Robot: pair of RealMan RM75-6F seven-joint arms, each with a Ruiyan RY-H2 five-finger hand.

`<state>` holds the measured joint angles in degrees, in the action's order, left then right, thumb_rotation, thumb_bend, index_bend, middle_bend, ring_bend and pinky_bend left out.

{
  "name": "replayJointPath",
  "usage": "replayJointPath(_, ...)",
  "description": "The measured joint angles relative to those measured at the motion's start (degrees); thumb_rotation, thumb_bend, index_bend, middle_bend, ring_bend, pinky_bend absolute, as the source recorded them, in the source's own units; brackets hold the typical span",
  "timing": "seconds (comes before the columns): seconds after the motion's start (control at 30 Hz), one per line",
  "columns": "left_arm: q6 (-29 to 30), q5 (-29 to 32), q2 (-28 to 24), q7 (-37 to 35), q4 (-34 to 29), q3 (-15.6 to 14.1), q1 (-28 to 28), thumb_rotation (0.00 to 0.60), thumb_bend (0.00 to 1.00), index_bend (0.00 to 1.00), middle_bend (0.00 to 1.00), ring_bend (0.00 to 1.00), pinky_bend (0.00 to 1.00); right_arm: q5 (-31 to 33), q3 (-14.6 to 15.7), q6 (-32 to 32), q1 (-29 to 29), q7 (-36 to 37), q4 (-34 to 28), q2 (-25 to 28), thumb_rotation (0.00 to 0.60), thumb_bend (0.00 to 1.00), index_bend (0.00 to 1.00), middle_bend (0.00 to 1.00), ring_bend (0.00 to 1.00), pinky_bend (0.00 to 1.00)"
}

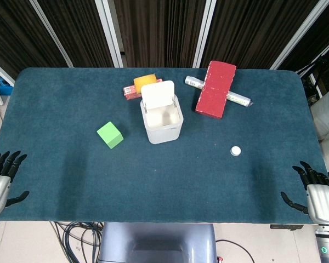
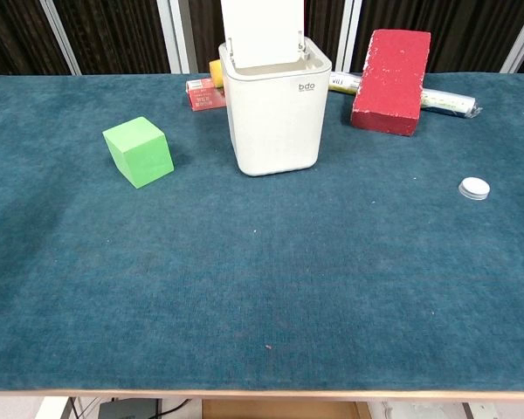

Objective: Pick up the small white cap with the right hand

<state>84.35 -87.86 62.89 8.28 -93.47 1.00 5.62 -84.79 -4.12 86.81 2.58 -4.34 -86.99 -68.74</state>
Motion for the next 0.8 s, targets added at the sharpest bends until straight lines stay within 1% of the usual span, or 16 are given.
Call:
replayJointPath(0.37, 0.0, 0.0, 0.2, 0.4, 0.0, 0.0, 0.0, 0.600, 0.16, 0.17, 0.15, 0.03, 0.01, 0.3, -0.1, -0.5, 0.2, 0.2, 0.2, 0.0, 0.600, 0.15, 0.20, 0.18, 0.23, 0.27)
replayJointPath(0.8, 0.0, -0.2, 0.1, 0.3, -0.1, -0.2, 0.0, 0.600, 0.16, 0.17, 0.15, 0.03, 0.01, -0.1, 0.2, -1.0, 0.3, 2.3, 0.1, 0.4, 0.600, 0.15, 0.20, 0.19, 0.23, 0.27)
